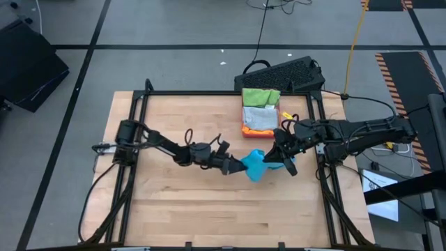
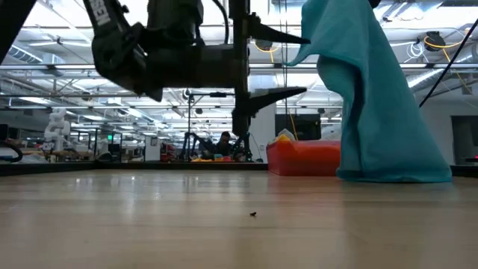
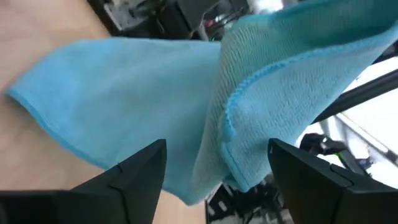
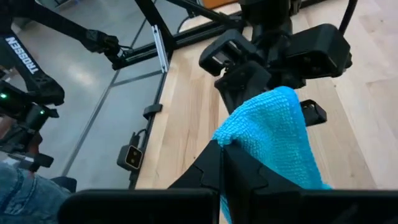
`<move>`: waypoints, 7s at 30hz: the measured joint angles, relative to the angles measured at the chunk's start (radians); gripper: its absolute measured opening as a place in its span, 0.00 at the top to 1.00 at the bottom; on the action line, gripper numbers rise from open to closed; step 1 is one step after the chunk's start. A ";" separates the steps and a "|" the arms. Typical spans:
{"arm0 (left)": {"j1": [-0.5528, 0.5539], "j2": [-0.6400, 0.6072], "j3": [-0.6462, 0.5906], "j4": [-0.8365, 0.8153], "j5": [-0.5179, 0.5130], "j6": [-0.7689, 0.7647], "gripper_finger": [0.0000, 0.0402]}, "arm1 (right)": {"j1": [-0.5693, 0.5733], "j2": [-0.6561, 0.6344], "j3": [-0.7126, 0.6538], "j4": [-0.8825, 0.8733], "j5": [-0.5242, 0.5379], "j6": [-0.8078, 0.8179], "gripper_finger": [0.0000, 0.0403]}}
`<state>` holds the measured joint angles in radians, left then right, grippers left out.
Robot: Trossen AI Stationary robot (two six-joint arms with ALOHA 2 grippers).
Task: Fold microfiber towels
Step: Fold the blue microfiber cloth
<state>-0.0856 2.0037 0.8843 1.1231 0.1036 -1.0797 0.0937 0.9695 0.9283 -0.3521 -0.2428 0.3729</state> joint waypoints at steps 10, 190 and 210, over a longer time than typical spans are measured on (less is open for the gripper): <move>0.009 0.066 0.109 0.082 -0.023 0.110 0.56 | 0.000 0.001 0.000 0.004 0.002 -0.019 1.00; -0.035 -0.322 0.320 -0.858 -0.160 0.735 0.97 | -0.010 0.151 0.132 -0.145 0.032 -0.175 1.00; 0.028 -0.478 0.320 -1.053 -0.159 0.604 0.99 | 0.073 0.158 0.010 -0.074 0.129 0.154 0.56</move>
<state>-0.0572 1.5259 1.2041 0.0696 -0.0557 -0.4752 0.1670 1.1275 0.9383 -0.4261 -0.1133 0.5266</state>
